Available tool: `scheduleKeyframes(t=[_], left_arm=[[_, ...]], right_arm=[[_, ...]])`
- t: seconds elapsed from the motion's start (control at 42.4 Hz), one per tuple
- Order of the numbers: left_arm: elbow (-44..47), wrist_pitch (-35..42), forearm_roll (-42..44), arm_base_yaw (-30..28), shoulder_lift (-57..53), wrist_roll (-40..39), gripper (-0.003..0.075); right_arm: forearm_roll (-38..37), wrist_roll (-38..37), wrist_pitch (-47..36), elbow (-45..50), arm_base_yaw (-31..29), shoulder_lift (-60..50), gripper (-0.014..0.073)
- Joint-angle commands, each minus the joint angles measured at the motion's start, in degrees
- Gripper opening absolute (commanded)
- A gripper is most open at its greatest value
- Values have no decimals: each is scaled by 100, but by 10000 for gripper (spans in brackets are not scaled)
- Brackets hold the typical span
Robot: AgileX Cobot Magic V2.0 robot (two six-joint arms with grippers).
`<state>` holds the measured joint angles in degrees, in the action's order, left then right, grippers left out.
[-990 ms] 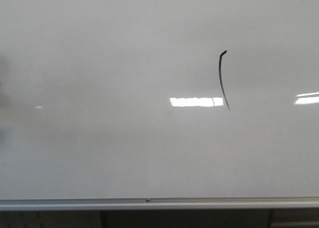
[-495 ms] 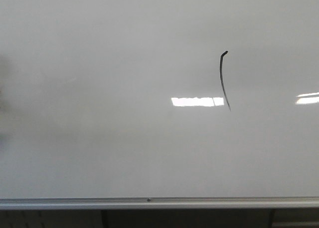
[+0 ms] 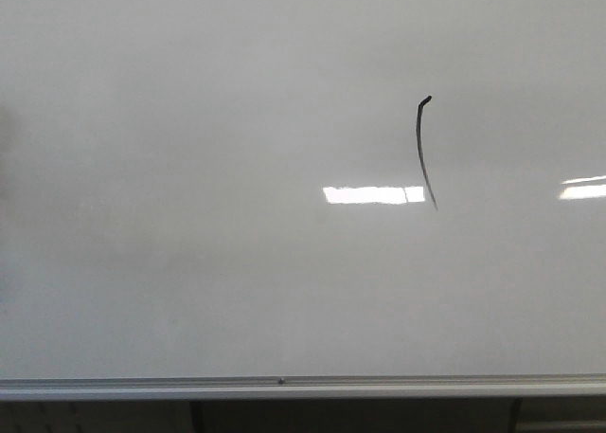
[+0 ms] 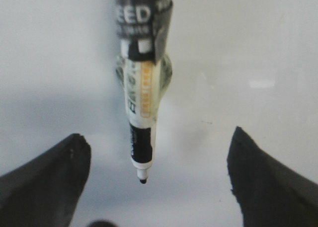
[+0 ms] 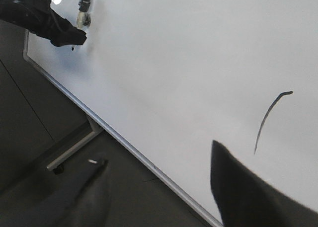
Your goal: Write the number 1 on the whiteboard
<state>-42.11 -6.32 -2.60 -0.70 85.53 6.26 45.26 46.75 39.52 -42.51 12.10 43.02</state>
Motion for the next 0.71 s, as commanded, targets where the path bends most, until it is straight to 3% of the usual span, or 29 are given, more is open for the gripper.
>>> scheduleKeyframes(t=[0.0, 0.236, 0.401, 0.566, 0.684], left_arm=[[-177, -32, 15, 27, -742, -14, 393], [-177, -676, 260, 41, -2048, -14, -14], [-177, -982, 260, 210, -2699, -14, -20], [-20, -1040, 260, 895, -3246, -14, -20], [268, -918, 260, 1474, -3611, -14, -20]], right_arm=[[169, -5, -272, -148, -30, -22, 464], [205, -167, -310, -148, -30, -22, 442], [205, -334, -384, -148, -30, -22, 192], [210, -350, -396, -148, -30, -22, -74], [209, -478, -546, -148, -30, -30, -60]])
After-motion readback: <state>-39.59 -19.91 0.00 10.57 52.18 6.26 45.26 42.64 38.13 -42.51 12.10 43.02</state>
